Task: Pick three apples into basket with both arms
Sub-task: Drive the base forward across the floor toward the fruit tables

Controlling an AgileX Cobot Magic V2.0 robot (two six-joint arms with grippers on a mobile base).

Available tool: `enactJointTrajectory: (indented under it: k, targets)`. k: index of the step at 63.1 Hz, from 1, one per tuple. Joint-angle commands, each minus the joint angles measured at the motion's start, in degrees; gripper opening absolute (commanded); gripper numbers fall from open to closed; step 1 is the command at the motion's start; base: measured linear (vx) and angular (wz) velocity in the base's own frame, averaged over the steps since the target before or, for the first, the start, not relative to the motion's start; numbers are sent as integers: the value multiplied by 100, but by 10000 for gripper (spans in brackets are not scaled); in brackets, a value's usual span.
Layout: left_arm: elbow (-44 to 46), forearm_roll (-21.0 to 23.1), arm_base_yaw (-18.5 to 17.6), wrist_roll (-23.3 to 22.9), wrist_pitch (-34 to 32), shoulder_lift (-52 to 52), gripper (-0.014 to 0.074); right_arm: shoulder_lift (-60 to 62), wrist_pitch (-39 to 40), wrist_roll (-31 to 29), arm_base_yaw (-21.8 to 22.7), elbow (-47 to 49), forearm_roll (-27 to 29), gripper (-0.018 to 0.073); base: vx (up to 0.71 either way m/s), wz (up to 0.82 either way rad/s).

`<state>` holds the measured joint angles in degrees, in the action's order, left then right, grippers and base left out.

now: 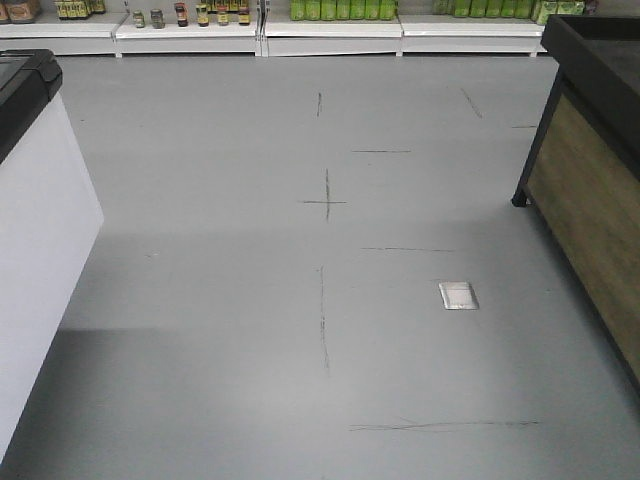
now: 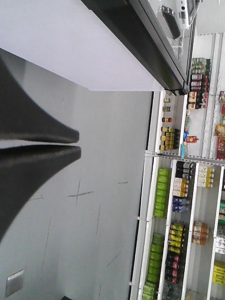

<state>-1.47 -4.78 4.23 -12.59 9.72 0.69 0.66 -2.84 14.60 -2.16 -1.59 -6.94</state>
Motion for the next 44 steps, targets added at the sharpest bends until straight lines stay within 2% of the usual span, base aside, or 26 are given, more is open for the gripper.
enactJointTrajectory:
  k: [1,44]
  targets:
    - [-32,0,14,-32,-437,88,-6,74,425,-23,38,-80,-70,-4,0,0]
    - [-32,0,14,-32,-437,88,-6,74,425,-23,38,-80,-70,-4,0,0]
